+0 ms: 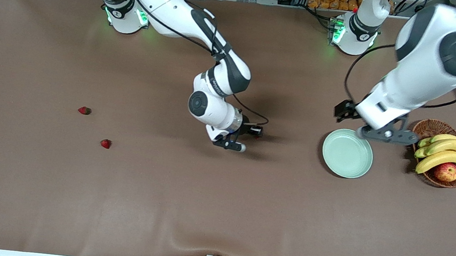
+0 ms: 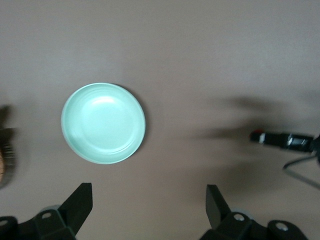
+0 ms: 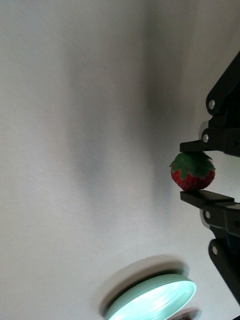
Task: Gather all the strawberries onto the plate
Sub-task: 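Pass the strawberry from the right gripper into the left gripper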
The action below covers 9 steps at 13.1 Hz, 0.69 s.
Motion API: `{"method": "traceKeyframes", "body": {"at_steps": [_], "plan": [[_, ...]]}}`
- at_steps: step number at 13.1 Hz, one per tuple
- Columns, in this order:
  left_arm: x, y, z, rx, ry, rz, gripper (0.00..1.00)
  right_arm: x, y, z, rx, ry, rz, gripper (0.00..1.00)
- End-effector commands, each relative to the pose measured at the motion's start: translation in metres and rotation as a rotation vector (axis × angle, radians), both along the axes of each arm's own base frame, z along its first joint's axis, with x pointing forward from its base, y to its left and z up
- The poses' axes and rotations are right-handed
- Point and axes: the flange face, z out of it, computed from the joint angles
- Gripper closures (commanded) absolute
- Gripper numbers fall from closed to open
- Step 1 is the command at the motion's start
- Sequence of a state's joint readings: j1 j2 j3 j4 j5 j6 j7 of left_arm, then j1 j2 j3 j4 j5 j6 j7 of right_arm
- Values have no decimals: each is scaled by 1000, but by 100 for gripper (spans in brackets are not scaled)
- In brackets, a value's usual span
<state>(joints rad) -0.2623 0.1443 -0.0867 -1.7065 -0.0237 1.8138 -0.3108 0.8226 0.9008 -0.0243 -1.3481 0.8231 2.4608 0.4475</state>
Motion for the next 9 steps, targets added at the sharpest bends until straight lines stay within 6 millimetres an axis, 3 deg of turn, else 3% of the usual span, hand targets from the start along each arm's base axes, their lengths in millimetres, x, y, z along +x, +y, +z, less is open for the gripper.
{"method": "traceKeyframes", "body": {"at_steps": [1, 3, 4, 5, 7, 9], "plan": [[5, -32, -37, -8, -26, 50, 0, 1, 8, -8, 10, -11, 15, 33], [7, -39, -62, -19, -48, 95, 0, 8, 3, 4, 15, -23, 10, 9], [5, -40, -73, -20, -52, 100, 0, 15, -6, 10, 15, -24, 2, 2], [1, -39, -83, -13, -39, 100, 0, 31, -27, 18, 12, -23, -28, 2], [-1, -35, -100, 0, -11, 105, 0, 65, -92, 29, -5, 3, -112, 0], [1, -44, -118, 4, 6, 130, 0, 96, -165, 39, -45, 19, -173, 0]]}}
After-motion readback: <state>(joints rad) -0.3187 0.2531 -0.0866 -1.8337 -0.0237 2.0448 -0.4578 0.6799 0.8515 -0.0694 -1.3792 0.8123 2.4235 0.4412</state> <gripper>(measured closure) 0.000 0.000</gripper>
